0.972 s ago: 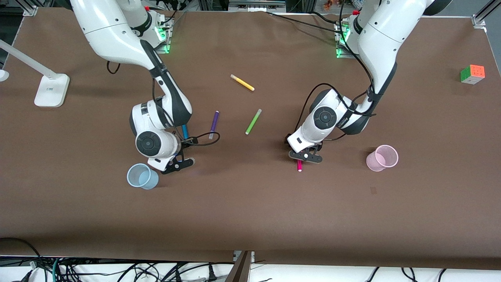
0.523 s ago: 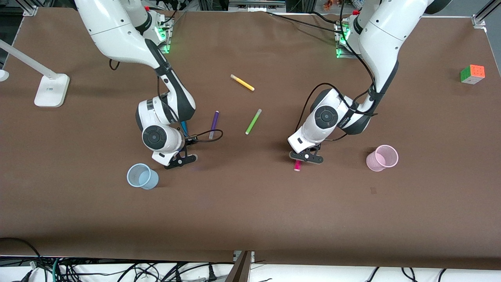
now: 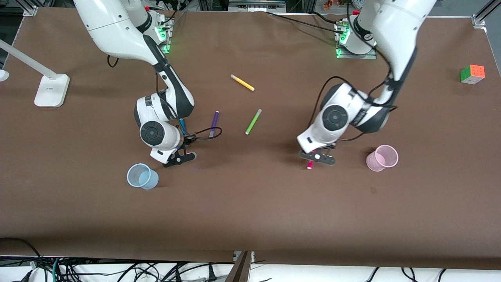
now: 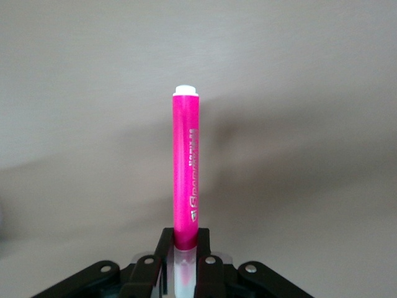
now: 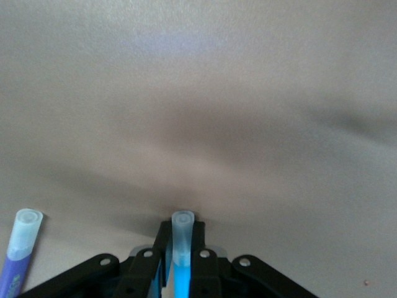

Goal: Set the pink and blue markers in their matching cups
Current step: 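Lift the pink marker over the pink cup while the right gripper lifts blue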

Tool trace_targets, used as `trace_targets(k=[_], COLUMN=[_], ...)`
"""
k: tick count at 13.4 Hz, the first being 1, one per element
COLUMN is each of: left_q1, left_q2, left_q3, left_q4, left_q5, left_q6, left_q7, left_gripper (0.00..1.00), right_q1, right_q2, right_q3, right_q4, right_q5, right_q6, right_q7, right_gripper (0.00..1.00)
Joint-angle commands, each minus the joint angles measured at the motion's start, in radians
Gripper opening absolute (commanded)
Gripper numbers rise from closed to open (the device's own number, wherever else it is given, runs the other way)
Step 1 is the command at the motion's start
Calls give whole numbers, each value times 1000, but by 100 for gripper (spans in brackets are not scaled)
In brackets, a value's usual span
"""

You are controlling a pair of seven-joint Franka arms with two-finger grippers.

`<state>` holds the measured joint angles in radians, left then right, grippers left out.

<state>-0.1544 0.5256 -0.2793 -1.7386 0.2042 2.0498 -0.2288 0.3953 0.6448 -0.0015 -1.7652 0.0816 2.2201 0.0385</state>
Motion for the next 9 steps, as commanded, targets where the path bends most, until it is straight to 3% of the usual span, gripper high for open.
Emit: trace_targets(k=[1, 5, 8, 9], left_q1=[38, 52, 88, 91], left_q2=[-12, -9, 10, 31], left_q3=[5, 6, 17, 25], left_q4=[150, 257, 254, 254], left_q5=[43, 289, 441, 499], left_q6=[-288, -575, -609, -617], left_q7=[146, 358, 605, 661], left_gripper=[0, 2, 2, 2], right_q1=[2, -18, -71, -91], right_q2=[-57, -71, -71, -74], right_q3=[3, 0, 0, 0], right_q4=[25, 255, 349, 352], right_q5=[7, 9, 29, 74], right_q6=[10, -72, -106, -106], right_q7=[-5, -92, -360, -468], right_gripper=[1, 1, 1, 1])
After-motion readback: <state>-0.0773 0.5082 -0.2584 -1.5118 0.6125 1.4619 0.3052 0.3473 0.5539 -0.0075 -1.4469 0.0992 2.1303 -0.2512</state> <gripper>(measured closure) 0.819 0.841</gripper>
